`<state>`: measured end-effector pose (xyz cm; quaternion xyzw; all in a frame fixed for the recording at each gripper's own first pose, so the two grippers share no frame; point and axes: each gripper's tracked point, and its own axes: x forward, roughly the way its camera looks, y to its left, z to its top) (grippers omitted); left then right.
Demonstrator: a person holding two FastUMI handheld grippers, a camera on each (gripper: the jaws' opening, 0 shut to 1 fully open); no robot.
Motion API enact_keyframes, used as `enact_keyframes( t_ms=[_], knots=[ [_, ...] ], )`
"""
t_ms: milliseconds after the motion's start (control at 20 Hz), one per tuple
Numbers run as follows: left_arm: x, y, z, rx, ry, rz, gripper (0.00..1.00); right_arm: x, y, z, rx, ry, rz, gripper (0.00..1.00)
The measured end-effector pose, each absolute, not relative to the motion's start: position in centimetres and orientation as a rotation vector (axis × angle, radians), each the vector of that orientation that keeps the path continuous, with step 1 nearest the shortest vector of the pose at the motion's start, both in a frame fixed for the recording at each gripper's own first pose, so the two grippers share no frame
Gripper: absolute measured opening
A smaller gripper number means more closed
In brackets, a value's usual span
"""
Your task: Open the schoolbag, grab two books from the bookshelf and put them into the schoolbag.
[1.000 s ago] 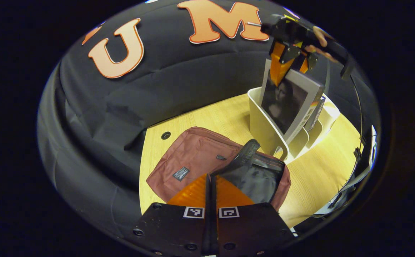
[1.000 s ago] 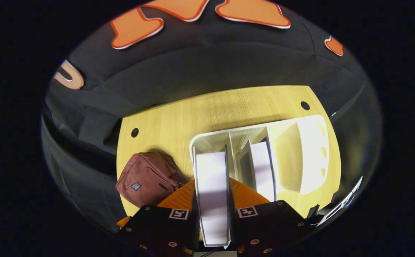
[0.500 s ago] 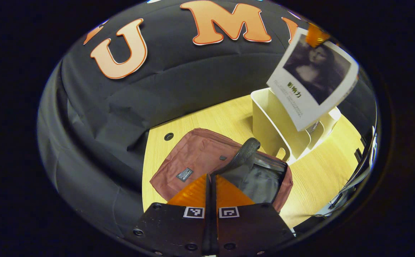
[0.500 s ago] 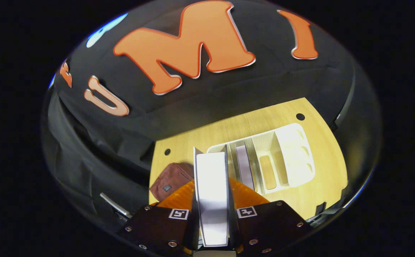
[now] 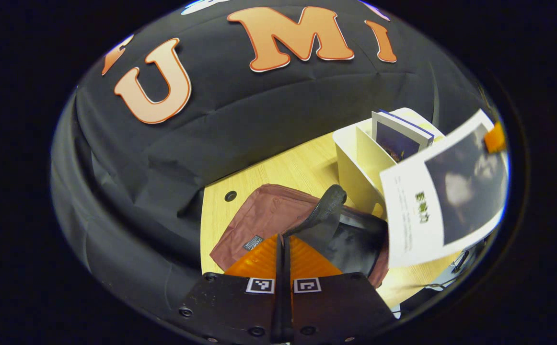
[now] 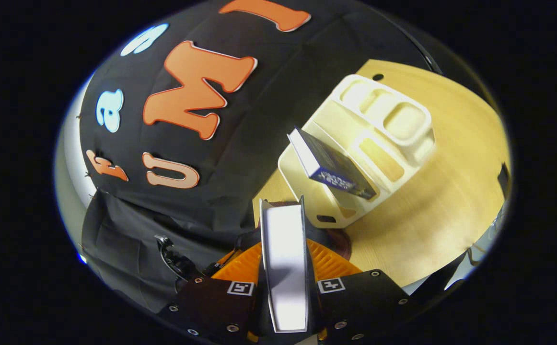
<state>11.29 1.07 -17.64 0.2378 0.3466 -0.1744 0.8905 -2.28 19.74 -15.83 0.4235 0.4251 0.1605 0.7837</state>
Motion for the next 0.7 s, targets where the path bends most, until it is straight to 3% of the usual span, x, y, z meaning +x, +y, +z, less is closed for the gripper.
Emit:
enact_keyframes(
  t_ms=[450,700],
  knots=[
    [11.3,-0.2,-16.2,0.463,0.704,-0.353,0.01,-1.4,27.3,-27.0,1.059,0.899,0.275,0.34],
    [10.0,-1.3,-15.7,0.496,0.679,-0.365,0.01,1.3,33.2,-29.6,1.183,0.87,0.255,0.34]
  ],
)
